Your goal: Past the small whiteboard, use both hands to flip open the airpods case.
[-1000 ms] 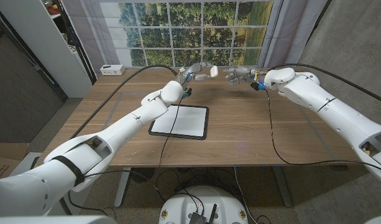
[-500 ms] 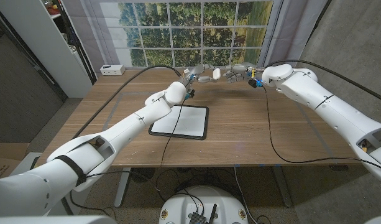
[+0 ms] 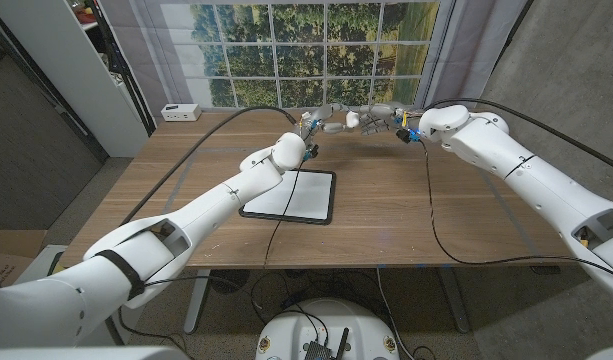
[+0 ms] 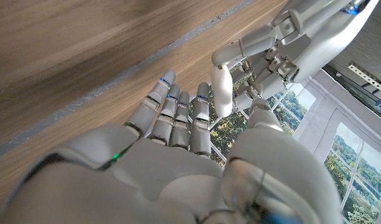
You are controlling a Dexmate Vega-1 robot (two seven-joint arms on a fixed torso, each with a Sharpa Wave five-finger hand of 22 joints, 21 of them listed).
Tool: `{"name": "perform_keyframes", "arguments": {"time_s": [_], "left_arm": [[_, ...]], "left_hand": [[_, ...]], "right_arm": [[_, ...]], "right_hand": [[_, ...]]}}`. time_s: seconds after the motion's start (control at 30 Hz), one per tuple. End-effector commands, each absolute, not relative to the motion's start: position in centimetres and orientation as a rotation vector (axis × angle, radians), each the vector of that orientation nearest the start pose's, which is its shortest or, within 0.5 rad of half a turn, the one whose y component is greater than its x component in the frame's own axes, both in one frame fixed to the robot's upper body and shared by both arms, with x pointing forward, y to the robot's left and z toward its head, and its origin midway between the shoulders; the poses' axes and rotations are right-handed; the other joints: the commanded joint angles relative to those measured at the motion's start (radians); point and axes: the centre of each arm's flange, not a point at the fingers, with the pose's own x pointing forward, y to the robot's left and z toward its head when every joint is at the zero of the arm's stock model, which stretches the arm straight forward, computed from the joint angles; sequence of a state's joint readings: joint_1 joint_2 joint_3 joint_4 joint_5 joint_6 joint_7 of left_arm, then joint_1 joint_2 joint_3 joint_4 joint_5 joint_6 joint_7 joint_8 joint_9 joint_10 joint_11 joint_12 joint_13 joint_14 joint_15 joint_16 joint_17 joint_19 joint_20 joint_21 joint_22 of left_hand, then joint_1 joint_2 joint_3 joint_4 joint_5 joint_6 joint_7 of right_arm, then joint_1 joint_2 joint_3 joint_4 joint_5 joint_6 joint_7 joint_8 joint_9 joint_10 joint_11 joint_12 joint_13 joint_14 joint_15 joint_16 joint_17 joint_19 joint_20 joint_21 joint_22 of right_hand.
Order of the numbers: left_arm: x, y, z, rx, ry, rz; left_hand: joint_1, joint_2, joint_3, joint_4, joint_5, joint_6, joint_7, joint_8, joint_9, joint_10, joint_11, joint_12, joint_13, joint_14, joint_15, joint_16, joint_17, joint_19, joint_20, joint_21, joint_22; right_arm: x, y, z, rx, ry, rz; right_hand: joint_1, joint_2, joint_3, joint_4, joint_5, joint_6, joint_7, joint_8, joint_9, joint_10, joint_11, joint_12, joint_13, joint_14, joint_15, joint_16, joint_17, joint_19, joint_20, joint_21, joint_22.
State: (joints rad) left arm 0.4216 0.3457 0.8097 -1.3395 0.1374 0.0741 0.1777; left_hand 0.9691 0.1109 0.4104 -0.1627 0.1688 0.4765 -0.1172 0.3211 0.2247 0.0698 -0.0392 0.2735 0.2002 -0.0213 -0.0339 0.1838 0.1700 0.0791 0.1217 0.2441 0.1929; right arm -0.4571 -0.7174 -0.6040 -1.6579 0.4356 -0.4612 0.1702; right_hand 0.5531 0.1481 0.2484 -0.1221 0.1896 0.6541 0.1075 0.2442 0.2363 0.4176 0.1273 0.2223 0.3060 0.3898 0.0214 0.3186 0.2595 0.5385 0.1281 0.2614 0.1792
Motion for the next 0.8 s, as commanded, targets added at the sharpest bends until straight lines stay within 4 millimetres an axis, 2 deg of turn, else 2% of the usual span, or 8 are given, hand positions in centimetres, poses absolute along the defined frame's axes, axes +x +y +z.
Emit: {"name": "perform_keyframes", "arguments": {"time_s": [0.03,0.2,0.23,0.37,0.5,0.73,0.77,0.8], "left_arm": [[65.5,4.9,9.0,0.831,-0.76,-0.181],[65.5,4.6,8.8,0.81,-0.763,-0.191],[65.5,4.5,8.7,0.804,-0.763,-0.195],[65.5,4.2,8.5,0.777,-0.759,-0.218],[65.6,4.0,8.2,0.74,-0.758,-0.234],[65.7,3.9,8.1,0.724,-0.758,-0.246],[65.7,4.0,8.0,0.722,-0.757,-0.249],[65.7,4.0,8.0,0.72,-0.756,-0.252]], "left_hand": [[0.004,0.01,-0.003,0.002,0.007,0.291,0.07,0.092,0.075,0.013,-0.001,0.0,0.001,0.006,-0.017,0.002,0.001,0.001,0.006,0.001,0.006],[0.004,0.011,-0.006,0.003,0.007,0.293,0.072,0.092,0.077,0.014,-0.001,-0.001,0.001,0.007,-0.017,0.002,0.001,0.002,0.006,0.001,0.006],[0.004,0.011,-0.007,0.003,0.007,0.292,0.072,0.092,0.078,0.016,0.002,0.0,0.001,0.007,-0.017,0.001,0.001,0.002,0.006,0.001,0.007],[0.003,0.011,-0.009,0.005,0.007,0.294,0.072,0.093,0.08,0.017,0.001,-0.001,0.001,0.009,-0.016,0.002,0.001,0.003,0.005,0.001,0.007],[0.002,0.011,-0.013,0.006,0.007,0.29,0.075,0.091,0.083,0.02,0.002,-0.001,0.001,0.009,-0.017,0.001,0.001,0.002,0.005,0.001,0.007],[0.001,0.01,-0.018,0.007,0.006,0.288,0.081,0.091,0.087,0.027,0.003,0.0,0.001,0.018,-0.014,0.004,0.002,0.002,0.008,0.001,0.008],[-0.001,0.009,-0.02,0.008,0.005,0.285,0.083,0.09,0.088,0.03,0.008,0.0,0.001,0.02,-0.014,0.004,0.002,0.002,0.007,0.001,0.008],[-0.004,0.007,-0.023,0.009,0.005,0.28,0.084,0.088,0.089,0.031,0.009,0.0,0.002,0.022,-0.011,0.005,0.002,0.001,0.007,0.001,0.008]], "right_arm": [[63.0,-20.7,11.3,-0.602,-0.324,0.375],[63.1,-20.6,10.9,-0.609,-0.325,0.37],[63.2,-20.6,10.8,-0.607,-0.328,0.366],[63.4,-20.7,10.7,-0.602,-0.346,0.34],[63.7,-20.8,10.4,-0.596,-0.359,0.326],[63.9,-21.2,10.1,-0.578,-0.39,0.3],[63.9,-21.3,10.1,-0.578,-0.392,0.298],[63.9,-21.4,10.1,-0.578,-0.397,0.295]], "right_hand": [[0.056,0.005,0.033,-0.03,0.009,0.015,-0.007,0.008,0.01,0.018,-0.01,0.009,-0.003,0.016,-0.013,0.01,-0.003,0.021,-0.014,-0.004,0.002],[0.118,0.006,0.06,-0.057,0.014,0.029,-0.017,0.015,0.018,0.031,-0.02,0.013,-0.004,0.036,-0.029,0.016,-0.006,0.034,-0.027,-0.004,0.002],[0.145,0.004,0.071,-0.063,0.015,0.037,-0.02,0.019,0.021,0.036,-0.023,0.014,-0.005,0.041,-0.032,0.018,-0.007,0.042,-0.031,-0.004,0.002],[0.224,-0.005,0.093,-0.064,0.015,0.071,-0.038,0.037,0.038,0.083,-0.044,0.032,-0.003,0.083,-0.057,0.037,-0.007,0.073,-0.052,0.002,0.003],[0.288,-0.009,0.105,-0.062,0.014,0.11,-0.053,0.059,0.061,0.119,-0.068,0.045,0.001,0.106,-0.077,0.05,-0.007,0.093,-0.069,0.005,0.004],[0.368,0.019,0.123,-0.054,0.015,0.159,-0.092,0.098,0.103,0.18,-0.116,0.067,0.013,0.153,-0.117,0.087,0.009,0.108,-0.1,0.007,0.007],[0.386,0.022,0.128,-0.055,0.016,0.168,-0.1,0.106,0.113,0.189,-0.13,0.07,0.016,0.156,-0.123,0.093,0.012,0.108,-0.106,0.007,0.008],[0.4,0.024,0.131,-0.055,0.016,0.172,-0.104,0.112,0.12,0.195,-0.129,0.073,0.019,0.157,-0.126,0.096,0.015,0.107,-0.107,0.007,0.008]]}}
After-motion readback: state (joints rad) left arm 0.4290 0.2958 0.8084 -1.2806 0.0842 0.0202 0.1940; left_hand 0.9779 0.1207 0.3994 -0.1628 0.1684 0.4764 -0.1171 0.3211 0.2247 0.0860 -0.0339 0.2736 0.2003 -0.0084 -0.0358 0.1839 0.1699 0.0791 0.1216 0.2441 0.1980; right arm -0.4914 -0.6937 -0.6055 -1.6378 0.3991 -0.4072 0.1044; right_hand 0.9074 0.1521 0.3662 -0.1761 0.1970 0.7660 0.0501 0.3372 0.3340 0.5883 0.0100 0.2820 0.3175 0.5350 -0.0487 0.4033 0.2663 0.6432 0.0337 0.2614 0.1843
